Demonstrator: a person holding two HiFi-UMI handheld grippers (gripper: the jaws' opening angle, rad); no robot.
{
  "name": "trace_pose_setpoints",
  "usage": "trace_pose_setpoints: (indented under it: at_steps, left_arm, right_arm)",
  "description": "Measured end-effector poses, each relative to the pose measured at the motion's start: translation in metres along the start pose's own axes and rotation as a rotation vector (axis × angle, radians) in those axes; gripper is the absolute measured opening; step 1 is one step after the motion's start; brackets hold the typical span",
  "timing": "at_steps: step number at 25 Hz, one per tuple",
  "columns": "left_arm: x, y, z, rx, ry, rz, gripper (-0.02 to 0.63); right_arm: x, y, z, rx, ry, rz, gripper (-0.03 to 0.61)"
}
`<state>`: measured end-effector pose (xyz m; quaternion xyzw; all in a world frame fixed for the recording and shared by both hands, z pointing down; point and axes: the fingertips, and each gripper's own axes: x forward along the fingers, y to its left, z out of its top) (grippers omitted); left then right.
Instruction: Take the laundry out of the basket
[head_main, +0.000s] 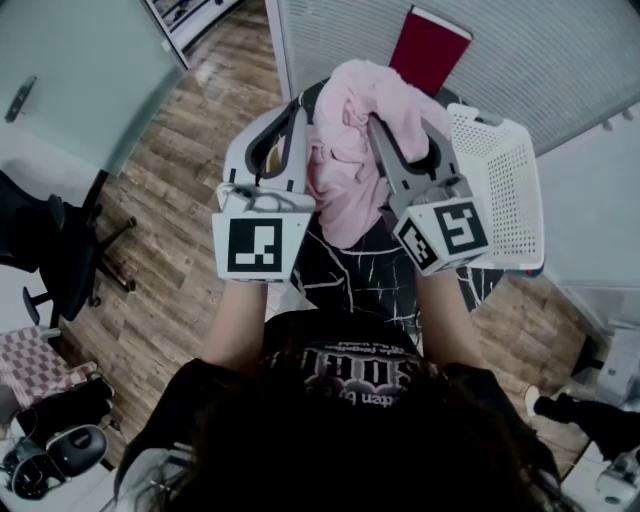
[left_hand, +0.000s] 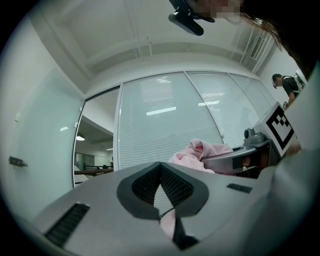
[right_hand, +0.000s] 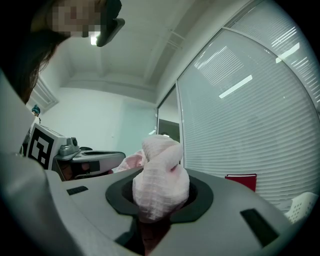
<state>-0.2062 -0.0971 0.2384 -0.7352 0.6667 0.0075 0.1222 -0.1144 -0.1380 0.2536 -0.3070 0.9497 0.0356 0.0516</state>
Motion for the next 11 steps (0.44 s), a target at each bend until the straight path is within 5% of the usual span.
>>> trace_pose_setpoints:
  at_steps: [11]
  left_arm:
    - [0.001,-0.0007,-0.0002,-0.005,0.002,0.004,0.0]
  right_arm:
    - [-0.003,-0.0003,0.003,-0.003,-0.005,0.0,0.115]
